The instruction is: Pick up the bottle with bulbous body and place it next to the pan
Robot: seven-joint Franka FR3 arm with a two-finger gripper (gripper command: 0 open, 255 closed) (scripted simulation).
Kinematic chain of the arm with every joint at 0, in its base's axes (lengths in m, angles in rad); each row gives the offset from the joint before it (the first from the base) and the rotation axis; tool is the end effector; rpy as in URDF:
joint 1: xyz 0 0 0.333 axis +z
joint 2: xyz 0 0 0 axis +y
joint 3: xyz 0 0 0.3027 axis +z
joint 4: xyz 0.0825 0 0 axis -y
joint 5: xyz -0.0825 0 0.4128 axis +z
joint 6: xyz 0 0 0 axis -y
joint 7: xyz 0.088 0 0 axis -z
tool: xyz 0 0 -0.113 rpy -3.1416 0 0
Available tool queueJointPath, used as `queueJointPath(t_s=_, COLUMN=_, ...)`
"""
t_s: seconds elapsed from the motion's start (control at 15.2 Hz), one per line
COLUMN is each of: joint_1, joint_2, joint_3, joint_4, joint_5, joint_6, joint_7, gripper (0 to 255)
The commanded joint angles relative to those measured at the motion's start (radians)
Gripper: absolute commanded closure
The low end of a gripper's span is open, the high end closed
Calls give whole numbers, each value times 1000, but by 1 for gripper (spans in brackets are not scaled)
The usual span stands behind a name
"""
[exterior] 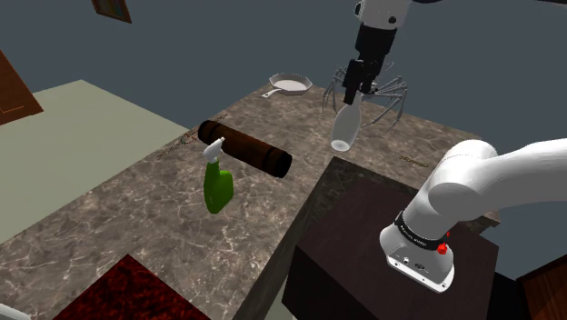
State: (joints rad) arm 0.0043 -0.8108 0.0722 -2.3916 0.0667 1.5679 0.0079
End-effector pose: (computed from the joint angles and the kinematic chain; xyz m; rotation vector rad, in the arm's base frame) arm 0.3363 0.0379 0.5647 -3.1268 -0.0712 0.0229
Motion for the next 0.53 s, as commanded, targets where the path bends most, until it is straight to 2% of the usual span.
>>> queueJointPath(t_s=0.0, joint_1=0, joint_2=0, joint_3=0, joint_4=0, joint_5=0, joint_6=0, joint_7=0, gripper=0)
queueJointPath(t_s=0.46, joint_1=-72, joint_2=65, joint_3=-123, joint_4=-53, joint_5=-91, joint_6=144, joint_7=-105, gripper=0)
